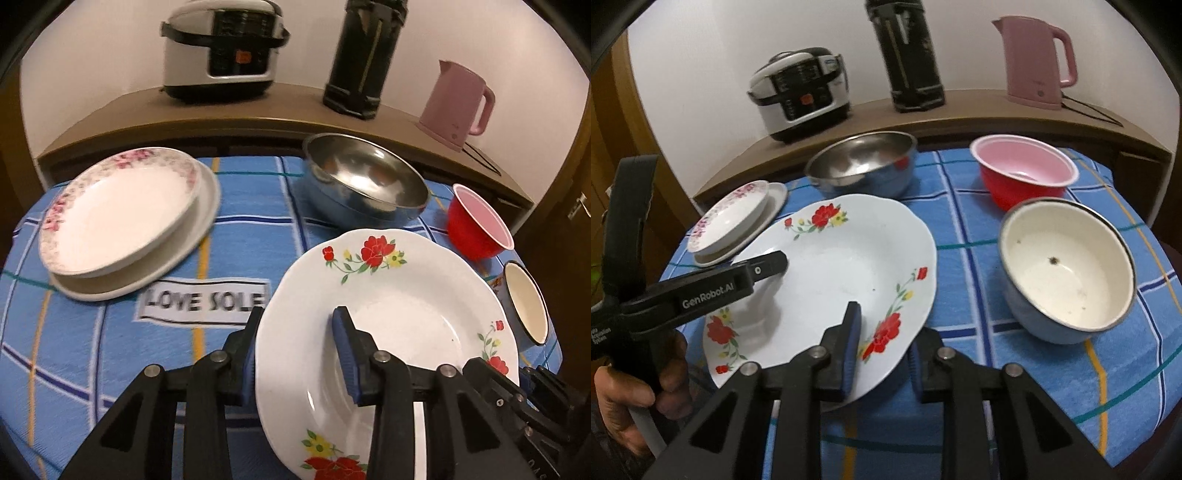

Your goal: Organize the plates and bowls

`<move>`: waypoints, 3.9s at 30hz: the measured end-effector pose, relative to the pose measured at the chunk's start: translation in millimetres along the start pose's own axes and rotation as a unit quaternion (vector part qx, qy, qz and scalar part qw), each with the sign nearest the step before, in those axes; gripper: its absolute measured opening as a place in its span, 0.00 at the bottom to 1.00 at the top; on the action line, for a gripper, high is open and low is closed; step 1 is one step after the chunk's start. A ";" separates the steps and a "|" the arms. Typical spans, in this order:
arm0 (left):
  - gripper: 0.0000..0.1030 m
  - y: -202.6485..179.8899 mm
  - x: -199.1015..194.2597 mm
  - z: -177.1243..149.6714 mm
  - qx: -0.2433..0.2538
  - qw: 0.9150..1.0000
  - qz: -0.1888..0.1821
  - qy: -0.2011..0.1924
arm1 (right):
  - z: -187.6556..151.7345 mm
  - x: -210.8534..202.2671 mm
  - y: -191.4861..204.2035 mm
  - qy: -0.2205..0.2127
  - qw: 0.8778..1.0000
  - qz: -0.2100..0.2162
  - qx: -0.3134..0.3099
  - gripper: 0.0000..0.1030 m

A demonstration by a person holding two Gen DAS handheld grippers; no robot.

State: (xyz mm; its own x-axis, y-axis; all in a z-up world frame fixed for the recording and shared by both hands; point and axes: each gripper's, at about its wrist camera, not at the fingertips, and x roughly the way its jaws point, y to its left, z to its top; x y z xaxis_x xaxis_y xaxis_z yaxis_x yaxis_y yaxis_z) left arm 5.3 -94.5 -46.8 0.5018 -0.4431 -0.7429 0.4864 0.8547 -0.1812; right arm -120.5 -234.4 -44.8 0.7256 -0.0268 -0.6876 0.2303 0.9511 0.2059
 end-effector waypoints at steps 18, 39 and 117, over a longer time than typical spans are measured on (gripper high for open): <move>0.39 86.9 -53.5 20.4 -0.069 0.993 0.067 -0.073 | 39.5 15.8 87.0 -0.029 0.995 0.070 -0.068 0.23; 0.39 183.9 -9.2 70.4 -0.120 0.982 0.125 -0.072 | 99.5 124.2 151.6 0.004 0.990 0.111 -0.083 0.23; 0.41 143.1 -2.6 70.8 -0.082 0.970 0.203 -0.104 | 82.9 103.1 122.2 -0.022 0.997 -0.005 -0.080 0.35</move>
State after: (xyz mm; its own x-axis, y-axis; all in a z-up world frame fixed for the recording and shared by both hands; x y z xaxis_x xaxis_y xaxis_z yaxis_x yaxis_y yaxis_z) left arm 124.2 9.9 -25.2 0.7697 -0.0920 -0.6318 0.1076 0.9941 -0.0137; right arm 36.2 -146.4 -32.8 0.7530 -0.0462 -0.6564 0.1330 0.9876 0.0831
